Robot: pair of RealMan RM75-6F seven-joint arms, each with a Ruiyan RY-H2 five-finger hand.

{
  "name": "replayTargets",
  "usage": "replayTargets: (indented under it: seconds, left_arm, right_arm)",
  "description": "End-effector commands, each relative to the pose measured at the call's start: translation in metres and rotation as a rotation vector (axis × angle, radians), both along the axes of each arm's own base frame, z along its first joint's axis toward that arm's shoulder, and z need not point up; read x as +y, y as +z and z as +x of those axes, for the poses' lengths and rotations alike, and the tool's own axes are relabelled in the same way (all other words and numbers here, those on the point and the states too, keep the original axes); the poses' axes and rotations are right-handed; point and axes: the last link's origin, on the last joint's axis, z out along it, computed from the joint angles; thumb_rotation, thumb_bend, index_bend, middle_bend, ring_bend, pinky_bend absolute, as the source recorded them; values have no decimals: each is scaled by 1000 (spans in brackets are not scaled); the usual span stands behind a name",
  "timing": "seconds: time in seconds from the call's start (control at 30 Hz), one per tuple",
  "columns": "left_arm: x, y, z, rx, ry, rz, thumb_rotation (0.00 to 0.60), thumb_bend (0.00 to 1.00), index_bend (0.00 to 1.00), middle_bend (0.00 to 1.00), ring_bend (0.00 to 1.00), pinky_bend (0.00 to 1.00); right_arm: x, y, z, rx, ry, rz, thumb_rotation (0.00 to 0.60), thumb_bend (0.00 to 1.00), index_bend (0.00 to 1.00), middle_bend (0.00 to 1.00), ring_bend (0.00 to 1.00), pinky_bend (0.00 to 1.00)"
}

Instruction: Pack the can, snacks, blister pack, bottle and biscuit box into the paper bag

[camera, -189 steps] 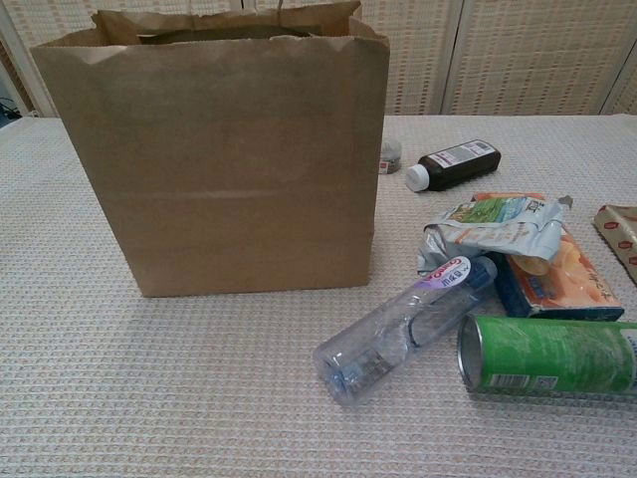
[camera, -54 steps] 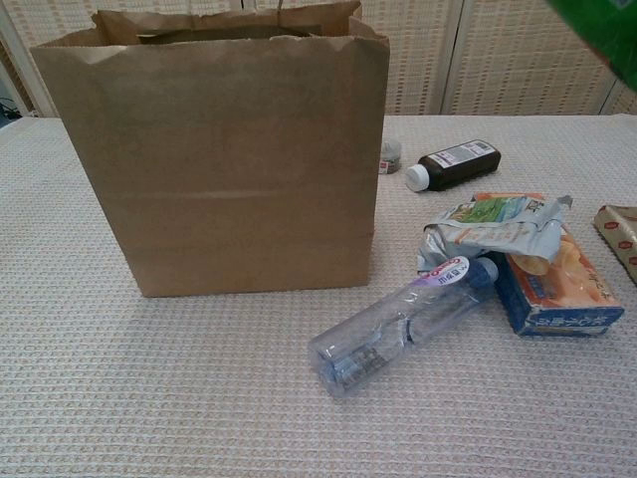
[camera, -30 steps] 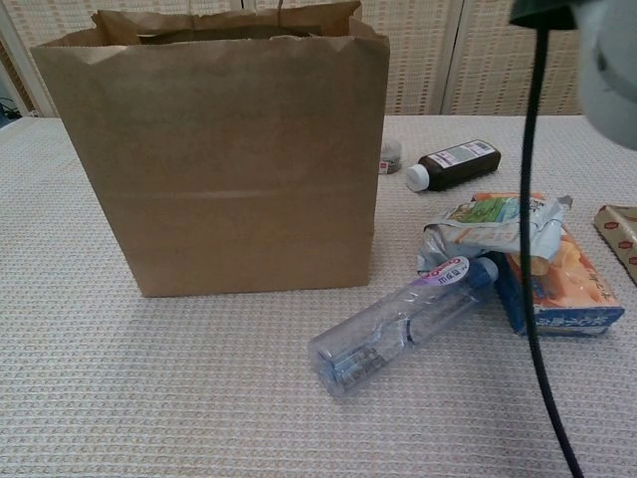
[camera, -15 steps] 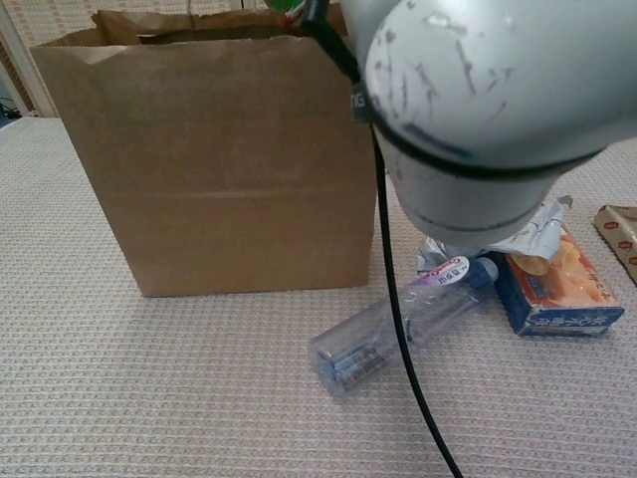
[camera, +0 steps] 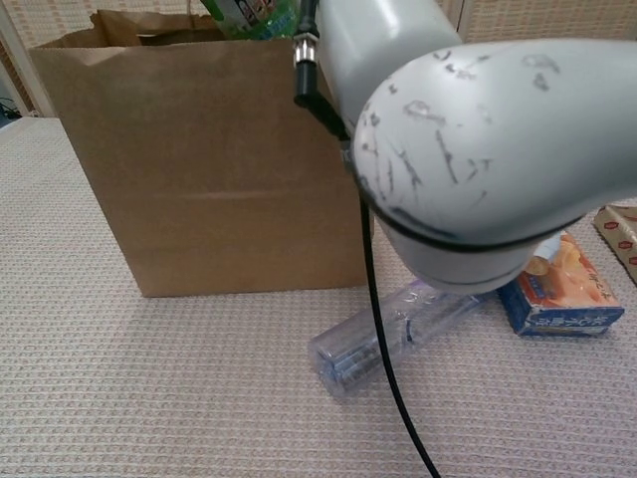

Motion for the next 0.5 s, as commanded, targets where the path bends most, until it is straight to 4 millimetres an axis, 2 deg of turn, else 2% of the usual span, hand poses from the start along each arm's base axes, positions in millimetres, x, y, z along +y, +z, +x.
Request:
replayTargets:
  seconds: [0.03, 0.27, 0.5]
  left_arm:
    - [0, 0, 0, 0, -1, -1, 600, 396, 0, 0, 0, 13]
    - [0, -1, 1, 1, -5, -3, 600, 396, 0, 0, 0, 12]
    - [0, -3, 2, 6, -11, -6, 600, 395, 0, 0, 0, 12]
  right_arm:
    - [0, 6, -2, -6, -8, -11, 600, 295, 115, 325, 172, 297]
    - [-2, 25, -9, -1, -26, -42, 600, 293, 75, 292, 153, 279]
    - [4, 28, -17, -4, -41, 1, 600, 271, 40, 266, 139, 264]
